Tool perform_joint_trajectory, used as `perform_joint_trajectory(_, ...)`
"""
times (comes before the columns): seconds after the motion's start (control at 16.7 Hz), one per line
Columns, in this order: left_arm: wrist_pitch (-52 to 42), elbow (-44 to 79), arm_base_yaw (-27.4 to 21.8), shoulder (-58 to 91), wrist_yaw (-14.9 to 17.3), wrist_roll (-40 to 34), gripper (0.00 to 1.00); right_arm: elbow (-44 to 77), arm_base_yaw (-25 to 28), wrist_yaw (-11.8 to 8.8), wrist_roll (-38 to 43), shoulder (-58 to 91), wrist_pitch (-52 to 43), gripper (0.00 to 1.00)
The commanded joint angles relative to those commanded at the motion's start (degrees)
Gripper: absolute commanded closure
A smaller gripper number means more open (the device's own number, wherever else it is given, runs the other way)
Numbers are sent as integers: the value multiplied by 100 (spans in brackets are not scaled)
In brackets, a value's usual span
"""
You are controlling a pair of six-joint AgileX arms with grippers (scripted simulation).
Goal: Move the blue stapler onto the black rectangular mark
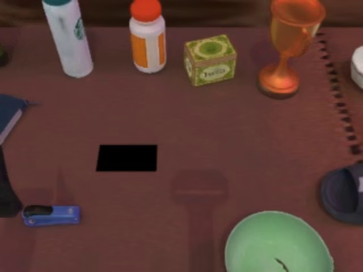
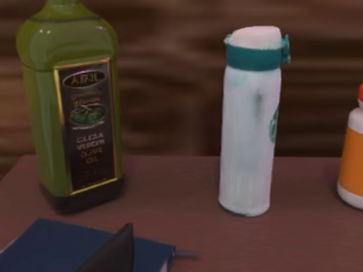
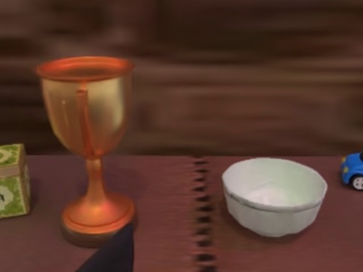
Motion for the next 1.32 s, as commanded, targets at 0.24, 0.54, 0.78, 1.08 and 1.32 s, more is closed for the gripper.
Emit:
perform_joint_trajectory(0.24,-159,172,-37,189,6,188,0,0,0,0,0,0,0,0)
perform_joint_trajectory(0.54,-1269,1330,-249,1714,8,1597,0,0,0,0,0,0,0,0)
perform_joint_trajectory(0.78,-2592,2621,-484,3858,-10,3301,0,0,0,0,0,0,0,0)
perform_joint_trajectory(1.08,-4276,4220,-792,6513,-31,5400,0,0,0,0,0,0,0,0)
perform_joint_trajectory(1.32,-5311,5274,-989,8044,-27,6715,0,0,0,0,0,0,0,0)
